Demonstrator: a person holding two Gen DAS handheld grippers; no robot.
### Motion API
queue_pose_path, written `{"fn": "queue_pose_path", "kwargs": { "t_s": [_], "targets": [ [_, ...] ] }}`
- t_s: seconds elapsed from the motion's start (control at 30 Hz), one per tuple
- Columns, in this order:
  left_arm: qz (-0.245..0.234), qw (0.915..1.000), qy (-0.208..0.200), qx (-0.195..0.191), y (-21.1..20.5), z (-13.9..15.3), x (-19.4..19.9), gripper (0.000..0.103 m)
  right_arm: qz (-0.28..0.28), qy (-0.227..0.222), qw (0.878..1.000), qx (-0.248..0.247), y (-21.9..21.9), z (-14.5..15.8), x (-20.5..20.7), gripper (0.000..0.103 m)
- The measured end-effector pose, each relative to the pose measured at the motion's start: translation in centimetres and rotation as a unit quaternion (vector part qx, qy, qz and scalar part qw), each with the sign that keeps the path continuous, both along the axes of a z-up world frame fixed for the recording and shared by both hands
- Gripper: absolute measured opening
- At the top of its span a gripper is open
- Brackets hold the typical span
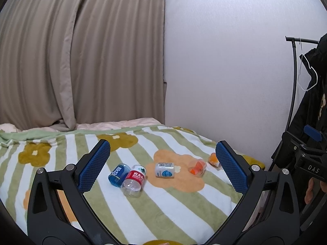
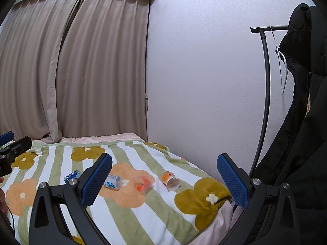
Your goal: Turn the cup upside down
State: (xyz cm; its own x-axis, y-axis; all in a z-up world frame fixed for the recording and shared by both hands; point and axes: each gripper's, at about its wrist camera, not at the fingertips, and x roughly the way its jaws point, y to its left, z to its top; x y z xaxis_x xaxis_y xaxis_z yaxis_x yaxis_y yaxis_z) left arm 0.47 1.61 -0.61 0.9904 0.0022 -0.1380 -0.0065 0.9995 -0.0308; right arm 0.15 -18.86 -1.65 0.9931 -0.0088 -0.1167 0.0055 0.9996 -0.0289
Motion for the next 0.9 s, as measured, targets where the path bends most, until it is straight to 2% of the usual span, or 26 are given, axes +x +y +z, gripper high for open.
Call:
{"fn": "queue_pose_path", "kwargs": {
  "t_s": [0.9],
  "targets": [
    [-0.001,1.0000,0.006,0.003,0.16,-0.20,-0.35,0.103,0.009,0.009,1.000,-0.004,0.05,-0.14,0.20,0.103]
  ]
}}
